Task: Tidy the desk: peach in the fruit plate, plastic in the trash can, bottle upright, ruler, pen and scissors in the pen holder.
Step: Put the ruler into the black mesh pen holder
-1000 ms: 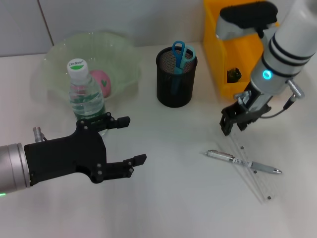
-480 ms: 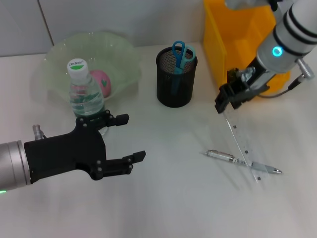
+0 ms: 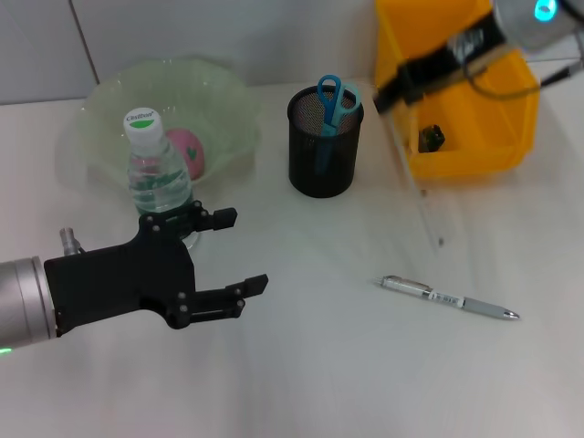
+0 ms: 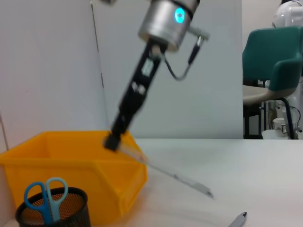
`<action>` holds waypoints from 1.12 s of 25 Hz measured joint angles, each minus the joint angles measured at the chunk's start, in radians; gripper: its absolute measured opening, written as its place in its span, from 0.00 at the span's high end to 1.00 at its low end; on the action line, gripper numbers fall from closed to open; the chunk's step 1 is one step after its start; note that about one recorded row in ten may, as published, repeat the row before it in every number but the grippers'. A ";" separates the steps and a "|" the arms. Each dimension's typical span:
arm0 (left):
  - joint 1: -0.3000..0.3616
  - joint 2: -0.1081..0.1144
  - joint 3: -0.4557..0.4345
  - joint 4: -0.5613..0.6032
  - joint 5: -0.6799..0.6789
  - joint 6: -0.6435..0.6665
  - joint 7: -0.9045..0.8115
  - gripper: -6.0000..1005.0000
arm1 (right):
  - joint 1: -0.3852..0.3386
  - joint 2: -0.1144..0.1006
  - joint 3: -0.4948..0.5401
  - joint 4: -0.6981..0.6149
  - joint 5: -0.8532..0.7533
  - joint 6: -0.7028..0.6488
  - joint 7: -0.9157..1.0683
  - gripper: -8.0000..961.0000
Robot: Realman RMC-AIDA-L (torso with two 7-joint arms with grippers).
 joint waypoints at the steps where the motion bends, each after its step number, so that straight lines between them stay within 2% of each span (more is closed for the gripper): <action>1: 0.000 0.000 0.000 0.000 0.000 0.000 0.000 0.18 | 0.000 0.000 0.000 0.000 0.000 0.000 0.000 0.60; 5: 0.000 0.000 0.000 -0.001 0.000 -0.004 -0.013 0.18 | -0.003 -0.006 0.024 -0.116 0.051 0.005 -0.050 0.60; 11: 0.000 -0.001 0.000 -0.002 0.000 -0.013 -0.026 0.18 | -0.004 -0.003 0.025 -0.174 0.084 0.069 -0.108 0.60; 13: 0.000 -0.002 0.000 -0.002 0.000 -0.017 -0.026 0.18 | -0.009 0.004 0.020 -0.165 0.108 0.118 -0.144 0.60; 14: 0.000 -0.003 0.000 -0.005 0.000 -0.018 -0.026 0.18 | -0.015 0.016 0.015 -0.146 0.132 0.178 -0.187 0.60; 17: -0.001 -0.004 0.000 -0.013 -0.001 -0.019 -0.026 0.18 | -0.019 0.033 0.010 -0.104 0.159 0.266 -0.253 0.60; 28: -0.009 -0.003 0.000 -0.029 -0.004 -0.023 -0.026 0.18 | -0.049 0.038 -0.065 0.075 0.332 0.492 -0.453 0.60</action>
